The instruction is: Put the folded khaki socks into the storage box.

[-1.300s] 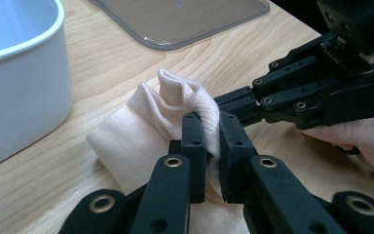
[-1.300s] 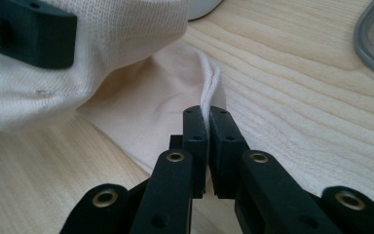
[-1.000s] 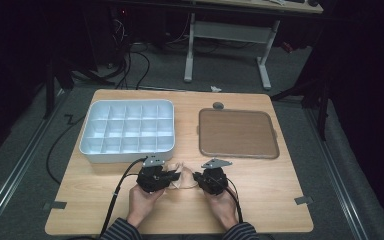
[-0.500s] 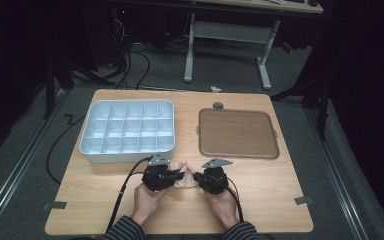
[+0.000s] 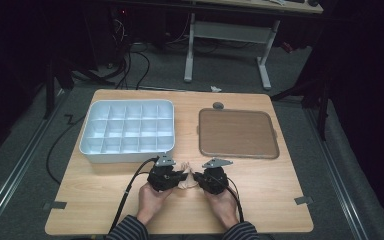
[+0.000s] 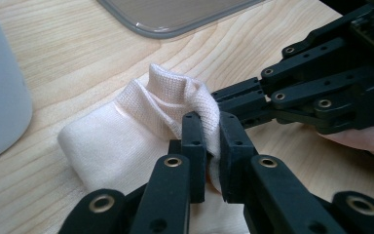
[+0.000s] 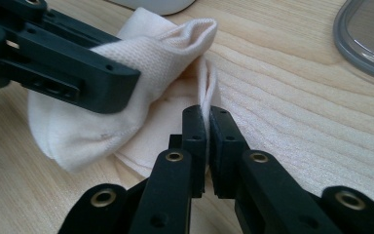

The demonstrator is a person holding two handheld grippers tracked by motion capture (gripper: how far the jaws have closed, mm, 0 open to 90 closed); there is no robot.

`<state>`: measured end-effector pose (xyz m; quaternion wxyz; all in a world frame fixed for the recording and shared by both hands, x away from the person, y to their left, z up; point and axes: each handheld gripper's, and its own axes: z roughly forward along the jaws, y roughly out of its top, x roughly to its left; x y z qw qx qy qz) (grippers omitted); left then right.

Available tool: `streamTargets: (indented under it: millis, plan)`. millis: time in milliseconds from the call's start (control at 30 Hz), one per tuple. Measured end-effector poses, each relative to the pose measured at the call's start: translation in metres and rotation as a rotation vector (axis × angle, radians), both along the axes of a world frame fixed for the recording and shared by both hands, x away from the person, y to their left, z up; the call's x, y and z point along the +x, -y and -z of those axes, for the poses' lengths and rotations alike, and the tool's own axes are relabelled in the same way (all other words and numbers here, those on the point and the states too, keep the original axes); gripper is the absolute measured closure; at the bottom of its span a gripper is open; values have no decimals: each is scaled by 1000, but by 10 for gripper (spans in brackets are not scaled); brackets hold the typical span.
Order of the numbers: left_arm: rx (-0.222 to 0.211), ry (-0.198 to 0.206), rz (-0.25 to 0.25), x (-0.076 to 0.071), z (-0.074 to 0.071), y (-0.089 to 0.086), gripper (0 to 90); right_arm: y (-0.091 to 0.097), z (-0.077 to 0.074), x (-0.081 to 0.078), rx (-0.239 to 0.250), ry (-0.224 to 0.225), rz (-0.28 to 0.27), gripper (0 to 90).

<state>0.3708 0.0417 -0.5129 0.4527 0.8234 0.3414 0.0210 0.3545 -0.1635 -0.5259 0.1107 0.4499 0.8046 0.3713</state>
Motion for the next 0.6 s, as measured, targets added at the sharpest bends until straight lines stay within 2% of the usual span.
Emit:
streamTargets:
  millis: [400,600]
  plan:
    - [33,8,3,1,6,9,838,0,0,1,3,-6,-2,860]
    - [39,-8,13,3,9,11,838,0,0,2,-3,-7,-10,860]
